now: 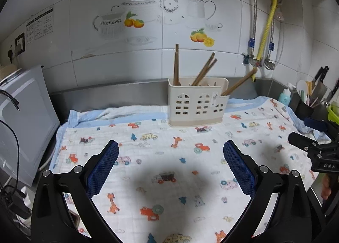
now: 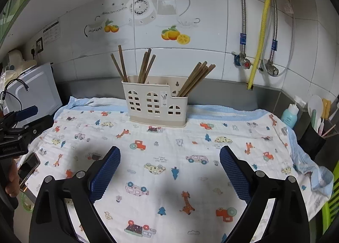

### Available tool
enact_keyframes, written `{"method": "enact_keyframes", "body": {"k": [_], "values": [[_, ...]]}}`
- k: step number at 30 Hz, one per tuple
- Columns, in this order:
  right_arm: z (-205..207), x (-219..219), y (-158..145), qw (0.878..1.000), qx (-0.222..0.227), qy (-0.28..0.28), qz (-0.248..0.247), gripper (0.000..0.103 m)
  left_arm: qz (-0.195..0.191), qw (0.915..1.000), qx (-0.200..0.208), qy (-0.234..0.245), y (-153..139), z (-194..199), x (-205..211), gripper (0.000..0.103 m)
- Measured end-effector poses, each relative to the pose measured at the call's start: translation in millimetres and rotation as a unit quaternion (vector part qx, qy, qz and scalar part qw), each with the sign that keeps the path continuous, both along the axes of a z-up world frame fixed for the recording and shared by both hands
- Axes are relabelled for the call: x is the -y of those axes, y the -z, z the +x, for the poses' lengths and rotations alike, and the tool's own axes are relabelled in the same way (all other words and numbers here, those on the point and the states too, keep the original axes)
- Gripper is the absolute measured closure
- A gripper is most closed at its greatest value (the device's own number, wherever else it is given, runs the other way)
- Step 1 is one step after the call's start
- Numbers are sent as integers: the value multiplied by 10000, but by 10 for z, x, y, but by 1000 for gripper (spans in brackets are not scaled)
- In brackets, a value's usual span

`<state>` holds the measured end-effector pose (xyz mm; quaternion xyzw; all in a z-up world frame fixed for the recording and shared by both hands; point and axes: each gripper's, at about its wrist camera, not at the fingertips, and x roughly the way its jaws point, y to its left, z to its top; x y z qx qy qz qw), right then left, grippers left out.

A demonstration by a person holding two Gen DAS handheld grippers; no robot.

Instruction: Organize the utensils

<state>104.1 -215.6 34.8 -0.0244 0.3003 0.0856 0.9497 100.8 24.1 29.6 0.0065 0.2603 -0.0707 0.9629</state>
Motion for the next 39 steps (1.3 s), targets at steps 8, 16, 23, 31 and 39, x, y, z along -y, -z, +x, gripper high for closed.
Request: {"method": "enact_keyframes", "body": {"k": [8, 16, 23, 31, 39], "values": [[-107, 35, 58, 10000, -55, 58, 40, 11, 30, 9998, -181, 45, 97, -157, 42, 5], [-226, 36, 76, 9999, -60, 106, 1, 10, -91, 9994, -304, 104, 175, -296, 69, 5], [-307, 36, 143, 9998, -151, 117, 26, 10, 29, 9993, -365, 75, 236, -375, 69, 5], [-412, 7, 148, 9998, -112, 146, -103, 10, -22, 9993, -383, -55, 242, -402, 4, 5], [-511, 12, 69, 9999, 8, 97, -75, 10, 29, 9994, -325, -88, 207, -472, 28, 5]]}}
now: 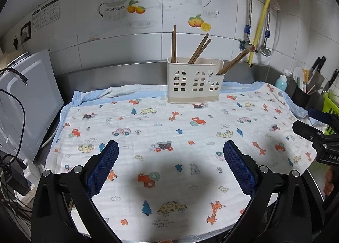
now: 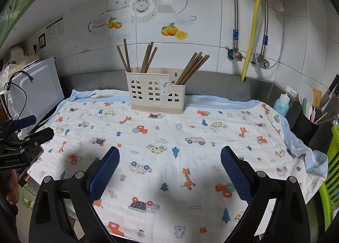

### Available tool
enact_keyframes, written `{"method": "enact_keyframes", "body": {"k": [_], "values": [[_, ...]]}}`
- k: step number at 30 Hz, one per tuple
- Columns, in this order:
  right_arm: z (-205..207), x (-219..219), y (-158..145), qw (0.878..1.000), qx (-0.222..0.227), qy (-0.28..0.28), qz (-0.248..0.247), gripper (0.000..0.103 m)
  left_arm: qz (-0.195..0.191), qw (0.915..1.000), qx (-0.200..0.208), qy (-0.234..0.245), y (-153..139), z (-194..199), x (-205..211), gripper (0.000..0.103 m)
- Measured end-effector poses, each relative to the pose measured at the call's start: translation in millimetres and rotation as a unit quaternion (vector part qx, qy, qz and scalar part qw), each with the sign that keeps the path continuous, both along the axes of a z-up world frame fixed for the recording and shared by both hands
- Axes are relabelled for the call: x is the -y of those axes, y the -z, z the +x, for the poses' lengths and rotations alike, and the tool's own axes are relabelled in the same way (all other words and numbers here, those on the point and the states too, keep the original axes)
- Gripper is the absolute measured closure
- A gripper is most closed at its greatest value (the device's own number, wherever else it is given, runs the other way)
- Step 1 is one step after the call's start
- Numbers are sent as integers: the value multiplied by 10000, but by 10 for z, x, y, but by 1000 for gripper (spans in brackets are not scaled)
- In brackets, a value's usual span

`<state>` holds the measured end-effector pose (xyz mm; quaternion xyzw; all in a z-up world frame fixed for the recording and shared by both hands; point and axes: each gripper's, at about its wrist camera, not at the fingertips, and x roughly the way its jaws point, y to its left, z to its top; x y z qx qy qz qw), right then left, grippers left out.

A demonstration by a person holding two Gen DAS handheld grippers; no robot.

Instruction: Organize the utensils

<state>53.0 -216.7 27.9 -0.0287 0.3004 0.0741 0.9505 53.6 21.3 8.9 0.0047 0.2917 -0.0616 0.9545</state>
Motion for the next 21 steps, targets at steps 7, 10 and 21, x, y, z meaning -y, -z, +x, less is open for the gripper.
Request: {"method": "enact_keyframes", "body": {"k": [7, 10, 21], "values": [[-59, -23, -27, 10000, 46, -51, -26, 10, 42, 10000, 11, 12, -6, -34, 10, 5], [-66, -23, -27, 10000, 46, -54, -22, 9, 50, 10000, 19, 11, -8, -47, 15, 5], [-80, -19, -28, 10000, 55, -67, -14, 9, 51, 10000, 8, 11, -5, -60, 15, 5]]}}
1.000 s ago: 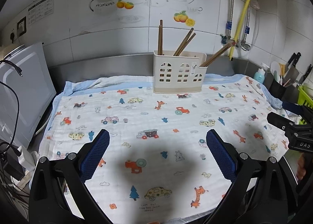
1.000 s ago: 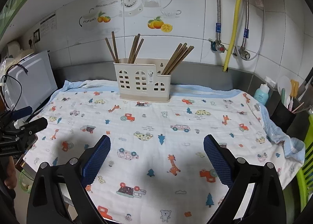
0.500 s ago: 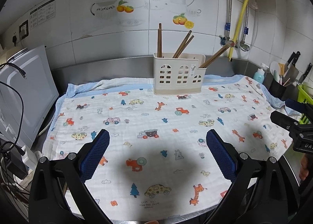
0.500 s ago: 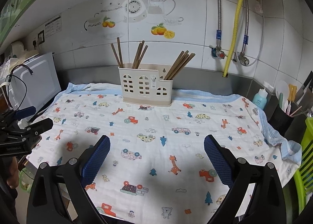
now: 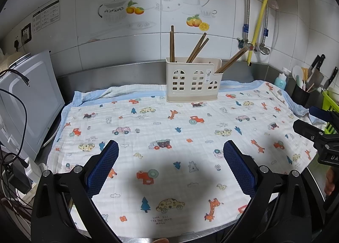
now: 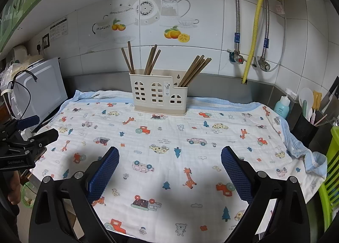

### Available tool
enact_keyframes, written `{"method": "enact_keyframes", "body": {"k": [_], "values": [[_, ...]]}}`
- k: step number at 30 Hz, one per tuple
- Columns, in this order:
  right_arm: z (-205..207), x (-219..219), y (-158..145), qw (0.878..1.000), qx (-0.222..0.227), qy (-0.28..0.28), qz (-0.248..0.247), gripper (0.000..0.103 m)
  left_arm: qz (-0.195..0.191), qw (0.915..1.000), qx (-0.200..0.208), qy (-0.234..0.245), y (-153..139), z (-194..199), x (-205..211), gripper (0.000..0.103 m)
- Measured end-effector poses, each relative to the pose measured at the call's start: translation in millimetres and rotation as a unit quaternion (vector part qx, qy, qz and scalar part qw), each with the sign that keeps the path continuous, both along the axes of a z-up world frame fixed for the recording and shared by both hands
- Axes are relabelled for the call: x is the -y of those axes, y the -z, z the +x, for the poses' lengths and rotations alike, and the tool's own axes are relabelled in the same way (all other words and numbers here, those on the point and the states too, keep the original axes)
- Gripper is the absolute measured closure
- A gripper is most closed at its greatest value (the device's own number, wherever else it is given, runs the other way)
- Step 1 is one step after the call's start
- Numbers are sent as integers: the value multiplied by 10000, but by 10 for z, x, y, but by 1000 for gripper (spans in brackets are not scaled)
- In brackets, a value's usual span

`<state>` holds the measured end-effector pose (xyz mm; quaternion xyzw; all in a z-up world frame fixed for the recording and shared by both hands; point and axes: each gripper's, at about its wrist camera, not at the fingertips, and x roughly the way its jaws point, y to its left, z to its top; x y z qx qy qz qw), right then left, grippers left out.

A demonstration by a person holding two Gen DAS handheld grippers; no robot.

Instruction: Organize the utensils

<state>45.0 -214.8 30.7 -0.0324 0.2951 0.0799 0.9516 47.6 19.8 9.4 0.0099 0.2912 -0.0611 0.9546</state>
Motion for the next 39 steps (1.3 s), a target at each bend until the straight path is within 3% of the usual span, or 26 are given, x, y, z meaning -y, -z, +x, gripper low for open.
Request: {"method": "enact_keyframes", "body": {"k": [39], "values": [[22, 68, -1, 10000, -1, 65, 6, 9, 82, 9999, 59, 26, -35, -16, 60, 5]]}}
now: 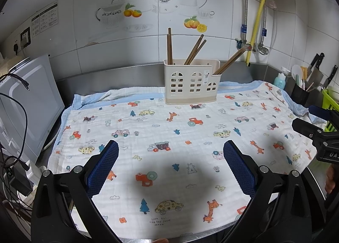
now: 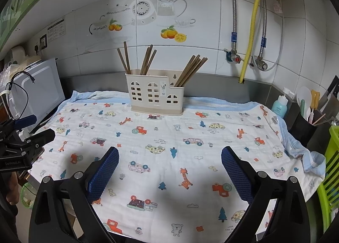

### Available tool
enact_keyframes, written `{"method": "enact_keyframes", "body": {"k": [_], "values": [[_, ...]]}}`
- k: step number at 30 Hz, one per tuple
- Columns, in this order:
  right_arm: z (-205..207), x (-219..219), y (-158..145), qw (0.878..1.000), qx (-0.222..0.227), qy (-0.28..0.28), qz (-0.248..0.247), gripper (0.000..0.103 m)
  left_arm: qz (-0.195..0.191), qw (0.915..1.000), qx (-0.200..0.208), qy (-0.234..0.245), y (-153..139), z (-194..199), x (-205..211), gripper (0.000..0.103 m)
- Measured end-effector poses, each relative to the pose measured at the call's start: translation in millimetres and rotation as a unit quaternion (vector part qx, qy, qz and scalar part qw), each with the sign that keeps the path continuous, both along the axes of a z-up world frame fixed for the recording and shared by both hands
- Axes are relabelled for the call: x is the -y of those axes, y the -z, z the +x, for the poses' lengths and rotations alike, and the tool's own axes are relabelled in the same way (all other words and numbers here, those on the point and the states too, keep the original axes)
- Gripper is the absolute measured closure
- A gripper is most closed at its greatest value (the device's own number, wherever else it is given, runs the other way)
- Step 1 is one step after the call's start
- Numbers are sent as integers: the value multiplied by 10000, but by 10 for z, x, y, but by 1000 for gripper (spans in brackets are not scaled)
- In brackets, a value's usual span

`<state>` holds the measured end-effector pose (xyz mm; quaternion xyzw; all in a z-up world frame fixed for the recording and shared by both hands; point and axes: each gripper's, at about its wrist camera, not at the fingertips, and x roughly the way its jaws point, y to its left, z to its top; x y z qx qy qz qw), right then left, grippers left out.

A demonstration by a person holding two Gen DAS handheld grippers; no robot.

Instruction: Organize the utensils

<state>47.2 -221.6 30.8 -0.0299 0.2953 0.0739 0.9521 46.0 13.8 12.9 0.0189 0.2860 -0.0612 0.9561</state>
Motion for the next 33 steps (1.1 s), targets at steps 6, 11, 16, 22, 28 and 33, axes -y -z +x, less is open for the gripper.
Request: {"method": "enact_keyframes", "body": {"k": [6, 11, 16, 22, 28, 33], "values": [[-7, 4, -5, 10000, 9, -27, -4, 9, -1, 10000, -5, -32, 3, 2, -10, 5], [-7, -1, -4, 10000, 13, -28, -18, 9, -3, 10000, -13, -47, 10, -3, -12, 5], [-9, -4, -6, 10000, 7, -26, -20, 9, -11, 10000, -11, -44, 14, -6, -9, 5], [-7, -4, -5, 10000, 8, -27, -8, 9, 0, 10000, -17, -53, 17, -4, -4, 5], [1, -18, -4, 10000, 2, -29, -20, 9, 1, 10000, -22, -62, 25, 0, 2, 5], [6, -31, 4, 10000, -9, -46, -7, 9, -1, 10000, -12, -71, 22, 3, -1, 5]]}}
